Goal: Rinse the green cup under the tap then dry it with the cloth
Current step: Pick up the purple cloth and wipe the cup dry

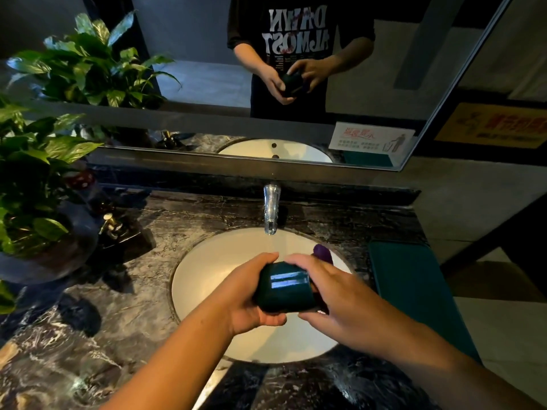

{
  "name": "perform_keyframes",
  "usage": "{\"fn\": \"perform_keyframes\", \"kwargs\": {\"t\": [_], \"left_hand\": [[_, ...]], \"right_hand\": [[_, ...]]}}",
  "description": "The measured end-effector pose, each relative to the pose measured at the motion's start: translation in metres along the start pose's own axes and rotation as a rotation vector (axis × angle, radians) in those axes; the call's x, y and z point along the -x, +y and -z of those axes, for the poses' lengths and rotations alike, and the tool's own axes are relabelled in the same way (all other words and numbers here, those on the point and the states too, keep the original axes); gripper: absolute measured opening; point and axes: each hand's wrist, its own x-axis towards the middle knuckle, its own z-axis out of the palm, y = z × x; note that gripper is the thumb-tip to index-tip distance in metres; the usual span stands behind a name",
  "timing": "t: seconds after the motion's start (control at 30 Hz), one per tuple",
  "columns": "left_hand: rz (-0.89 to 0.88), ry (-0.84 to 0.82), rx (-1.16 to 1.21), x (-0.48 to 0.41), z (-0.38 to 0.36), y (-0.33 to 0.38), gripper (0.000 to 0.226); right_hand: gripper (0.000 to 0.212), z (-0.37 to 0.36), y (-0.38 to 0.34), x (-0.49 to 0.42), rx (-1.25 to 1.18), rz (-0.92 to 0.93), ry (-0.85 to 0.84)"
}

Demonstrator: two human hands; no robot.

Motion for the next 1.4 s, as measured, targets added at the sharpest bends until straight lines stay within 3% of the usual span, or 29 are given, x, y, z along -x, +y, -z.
{"fn": "perform_keyframes", "kwargs": {"t": [0.1,0.23,0.4,0.5,0.57,0.67,0.77,0.87,0.93,1.13,1.2,1.33,1.4], "left_hand": [[0.084,-0.006,0.035,-0.004,0.003,-0.002,0.038],[-0.077,0.099,0.06,-0.006,-0.003,-0.009,0.035],[-0.36,0.253,-0.048,-0.01,-0.008,-0.011,0.025],[-0.711,0.364,-0.292,-0.016,-0.003,-0.018,0.021],[-0.95,0.379,-0.466,-0.015,0.003,-0.023,0.02],[-1.29,0.286,-0.838,-0.013,0.018,-0.022,0.026],[-1.442,0.161,-0.936,-0.012,0.025,-0.016,0.025],[-1.428,0.161,-0.815,-0.014,0.022,-0.015,0.027],[-1.369,0.21,-0.711,-0.018,0.02,-0.021,0.028],[-1.149,0.384,-0.443,-0.022,0.012,-0.032,0.024],[-1.043,0.408,-0.266,-0.02,0.013,-0.026,0.023],[-0.855,0.33,-0.047,-0.019,0.015,-0.023,0.026],[-0.705,0.303,0.119,-0.014,0.009,-0.027,0.023]], "right_hand": [[0.097,0.003,0.004,0.0,0.297,0.181,-0.048],[0.112,-0.004,0.006,-0.005,0.215,0.084,-0.073],[0.123,-0.024,0.002,-0.012,-0.343,-0.264,0.031],[0.124,-0.039,0.002,-0.012,-0.763,-0.442,0.108],[0.113,-0.047,0.005,-0.01,-1.14,-0.521,0.119],[0.082,-0.05,0.003,-0.003,-1.618,-0.476,-0.007],[0.076,-0.045,0.004,0.005,-1.823,-0.384,-0.074],[0.074,-0.038,0.009,0.008,-1.816,-0.311,-0.02],[0.079,-0.033,0.01,0.01,-1.683,-0.376,0.093],[0.063,-0.022,0.011,0.019,-1.307,-0.523,0.33],[0.049,-0.021,0.013,0.022,-1.419,-0.532,0.379],[0.026,-0.04,0.009,0.019,-1.911,-0.677,0.529],[0.036,-0.053,0.006,0.017,-1.984,-0.78,0.567]]}}
